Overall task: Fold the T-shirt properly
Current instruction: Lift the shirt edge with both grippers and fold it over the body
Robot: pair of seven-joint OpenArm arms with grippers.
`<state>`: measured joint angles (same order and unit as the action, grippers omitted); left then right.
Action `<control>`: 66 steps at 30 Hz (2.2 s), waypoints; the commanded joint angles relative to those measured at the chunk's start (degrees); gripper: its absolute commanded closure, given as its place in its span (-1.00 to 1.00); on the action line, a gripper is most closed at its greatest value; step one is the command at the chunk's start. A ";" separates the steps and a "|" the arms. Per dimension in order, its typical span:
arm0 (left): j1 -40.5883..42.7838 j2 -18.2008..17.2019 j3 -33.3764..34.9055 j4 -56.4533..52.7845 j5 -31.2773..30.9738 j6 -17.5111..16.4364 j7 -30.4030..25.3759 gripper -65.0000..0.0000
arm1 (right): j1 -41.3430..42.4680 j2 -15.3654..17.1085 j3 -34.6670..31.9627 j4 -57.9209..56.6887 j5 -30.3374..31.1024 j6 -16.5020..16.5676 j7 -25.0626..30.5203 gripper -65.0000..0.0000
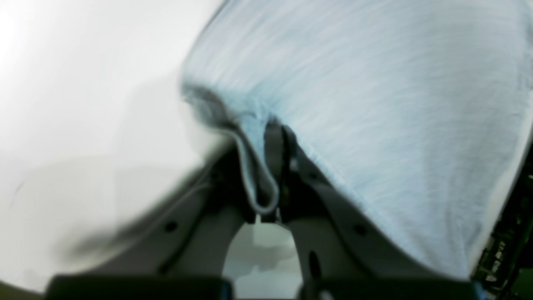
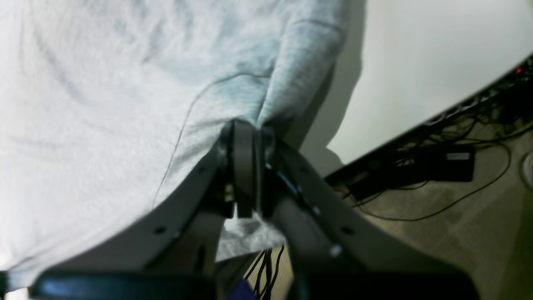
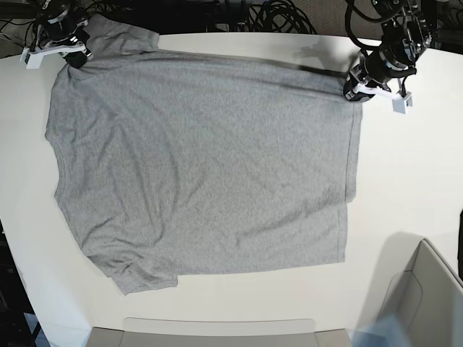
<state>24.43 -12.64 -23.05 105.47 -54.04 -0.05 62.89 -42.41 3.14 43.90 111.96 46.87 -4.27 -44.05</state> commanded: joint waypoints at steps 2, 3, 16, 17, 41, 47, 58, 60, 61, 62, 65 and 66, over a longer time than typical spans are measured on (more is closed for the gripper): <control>0.06 -0.59 -0.73 1.74 -0.24 0.10 -0.43 1.00 | 0.26 0.69 1.24 0.87 0.29 0.36 1.11 1.00; 0.06 -0.59 -0.82 1.83 -0.16 0.19 -0.43 1.00 | 0.96 0.78 1.24 0.96 0.29 0.36 1.11 1.00; -0.38 -0.32 -0.91 2.88 -0.16 0.27 -0.43 1.00 | 5.27 3.85 2.03 1.05 0.29 0.36 1.02 1.00; -1.17 0.38 -0.91 2.88 -0.16 0.36 -0.34 1.00 | 5.27 4.38 2.03 1.05 0.29 0.36 1.02 1.00; -21.92 0.73 -0.12 -8.81 0.28 11.88 6.07 1.00 | 31.47 11.85 -7.55 0.43 -14.74 0.45 -19.29 1.00; -26.05 0.12 3.49 -13.29 0.28 11.88 5.55 1.00 | 37.18 11.50 -11.94 -6.69 -20.72 0.54 -19.02 1.00; -31.94 -2.43 7.09 -21.38 0.37 11.88 2.56 1.00 | 43.69 14.40 -14.05 -15.30 -20.81 0.62 -18.94 1.00; -32.91 -2.96 7.09 -21.82 0.37 11.88 2.56 1.00 | 45.27 15.46 -15.46 -17.59 -20.89 0.62 -18.67 1.00; -33.35 -2.96 7.09 -22.17 0.37 11.88 2.56 1.00 | 45.89 15.72 -15.90 -18.82 -20.89 0.62 -17.97 1.00; -33.88 -3.05 7.09 -22.70 0.37 11.88 2.56 1.00 | 46.68 15.81 -16.43 -20.23 -20.89 0.62 -17.09 1.00; -35.72 -3.66 7.53 -25.78 0.37 11.88 2.56 1.00 | 48.61 15.98 -18.27 -24.89 -20.98 0.62 -14.19 1.00; -36.60 -3.66 8.50 -27.36 0.37 11.88 2.47 1.00 | 49.23 16.42 -18.98 -26.47 -20.98 0.62 -13.22 1.00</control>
<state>-10.94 -15.81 -14.68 77.32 -53.04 11.79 65.56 5.61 18.09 24.53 84.31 26.17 -3.64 -58.78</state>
